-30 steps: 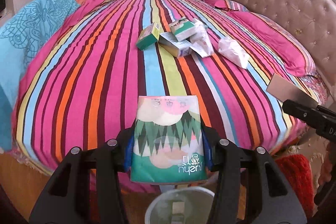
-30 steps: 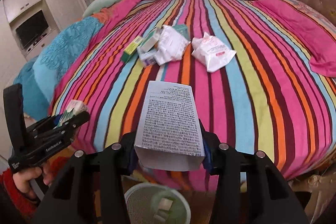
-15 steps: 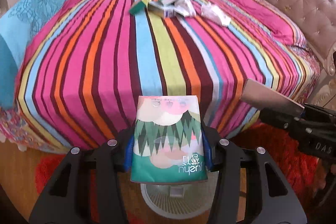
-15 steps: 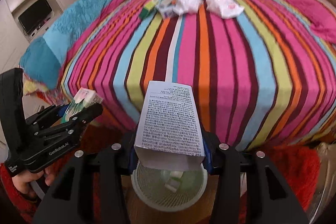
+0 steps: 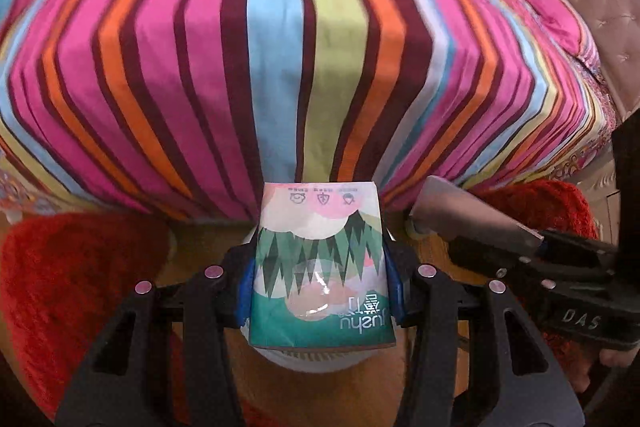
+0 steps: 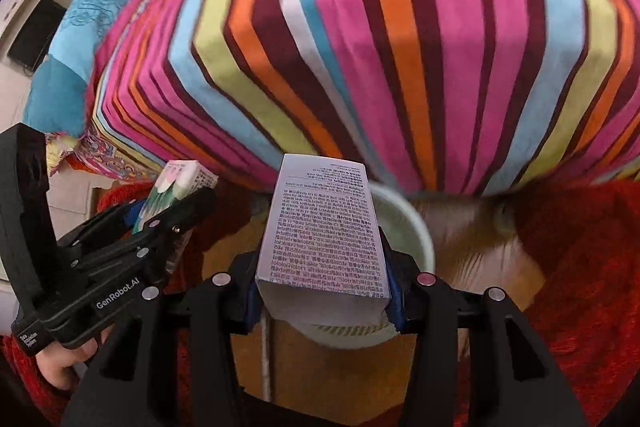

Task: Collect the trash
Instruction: 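Carry the tissue pack and white box over the wastebasket with both tools, then open both tools to drop the items into the wastebasket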

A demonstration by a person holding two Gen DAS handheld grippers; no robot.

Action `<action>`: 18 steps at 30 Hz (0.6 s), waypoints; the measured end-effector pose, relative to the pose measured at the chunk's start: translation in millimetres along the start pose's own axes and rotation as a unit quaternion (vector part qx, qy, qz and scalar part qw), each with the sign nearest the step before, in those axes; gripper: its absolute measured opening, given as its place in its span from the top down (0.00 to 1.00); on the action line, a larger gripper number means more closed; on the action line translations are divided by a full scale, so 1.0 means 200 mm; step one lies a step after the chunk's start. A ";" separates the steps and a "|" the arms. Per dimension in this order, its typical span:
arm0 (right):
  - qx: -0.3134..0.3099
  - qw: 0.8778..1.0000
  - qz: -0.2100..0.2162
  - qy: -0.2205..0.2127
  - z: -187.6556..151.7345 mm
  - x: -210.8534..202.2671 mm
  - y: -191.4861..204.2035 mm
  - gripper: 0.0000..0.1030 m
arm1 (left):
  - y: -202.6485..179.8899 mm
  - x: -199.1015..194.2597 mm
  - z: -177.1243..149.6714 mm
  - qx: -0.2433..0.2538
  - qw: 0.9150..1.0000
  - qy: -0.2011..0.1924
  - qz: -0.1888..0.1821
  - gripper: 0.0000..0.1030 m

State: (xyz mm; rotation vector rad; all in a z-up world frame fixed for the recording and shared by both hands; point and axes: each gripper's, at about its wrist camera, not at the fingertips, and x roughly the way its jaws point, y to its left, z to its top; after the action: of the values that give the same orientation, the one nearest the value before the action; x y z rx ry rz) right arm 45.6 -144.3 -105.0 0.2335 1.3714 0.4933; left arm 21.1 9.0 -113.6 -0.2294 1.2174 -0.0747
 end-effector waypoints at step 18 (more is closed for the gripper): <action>0.172 0.973 0.039 0.149 -0.01 0.45 -0.23 0.55 | 0.15 0.43 -0.07 -0.104 0.981 0.162 -0.020 0.52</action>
State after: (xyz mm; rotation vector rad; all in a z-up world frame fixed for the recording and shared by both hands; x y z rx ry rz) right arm 63.5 -143.6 -204.2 0.5139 1.7462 0.3603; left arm 35.6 20.7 -203.6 -0.4369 1.5462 -0.0184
